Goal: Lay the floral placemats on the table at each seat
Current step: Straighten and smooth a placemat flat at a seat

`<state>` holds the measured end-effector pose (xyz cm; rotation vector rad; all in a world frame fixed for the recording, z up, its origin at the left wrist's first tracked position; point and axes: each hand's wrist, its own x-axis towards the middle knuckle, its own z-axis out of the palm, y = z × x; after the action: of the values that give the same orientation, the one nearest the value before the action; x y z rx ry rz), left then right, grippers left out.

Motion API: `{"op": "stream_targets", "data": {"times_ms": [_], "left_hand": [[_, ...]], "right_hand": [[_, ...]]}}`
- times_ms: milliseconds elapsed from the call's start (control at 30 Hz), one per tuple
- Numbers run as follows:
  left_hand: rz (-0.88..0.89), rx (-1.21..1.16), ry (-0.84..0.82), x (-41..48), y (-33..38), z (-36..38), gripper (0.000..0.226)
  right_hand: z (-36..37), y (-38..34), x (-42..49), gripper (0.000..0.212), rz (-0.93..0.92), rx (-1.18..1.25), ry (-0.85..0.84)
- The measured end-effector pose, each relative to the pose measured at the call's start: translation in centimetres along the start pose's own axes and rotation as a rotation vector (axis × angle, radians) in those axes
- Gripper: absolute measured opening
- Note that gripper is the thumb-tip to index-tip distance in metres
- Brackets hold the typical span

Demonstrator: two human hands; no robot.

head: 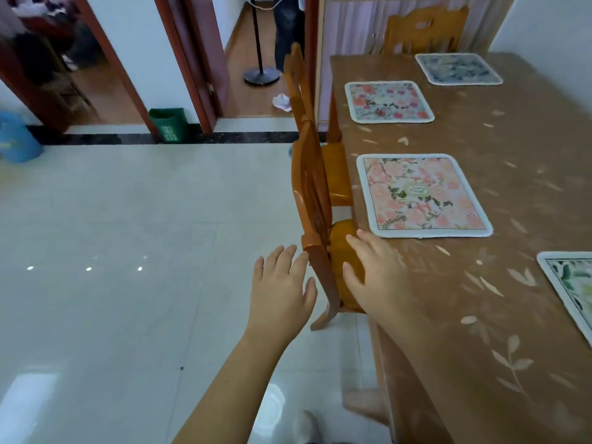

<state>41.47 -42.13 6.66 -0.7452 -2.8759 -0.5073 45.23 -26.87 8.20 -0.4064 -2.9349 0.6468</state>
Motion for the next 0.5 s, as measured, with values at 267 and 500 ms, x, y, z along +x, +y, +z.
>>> {"op": "stream_targets", "data": {"times_ms": [267,500], "left_hand": [[0.204,-0.113,-0.008,8.3,-2.8,0.6,0.034],[0.396,-0.137,-0.105,17.1,-7.5,0.9,0.039]], "right_hand": [[0.6,-0.6,4.0,0.046,0.179,-0.184,0.105],[1.9,-4.7,10.3,0.043,0.317,-0.199,0.269]]}}
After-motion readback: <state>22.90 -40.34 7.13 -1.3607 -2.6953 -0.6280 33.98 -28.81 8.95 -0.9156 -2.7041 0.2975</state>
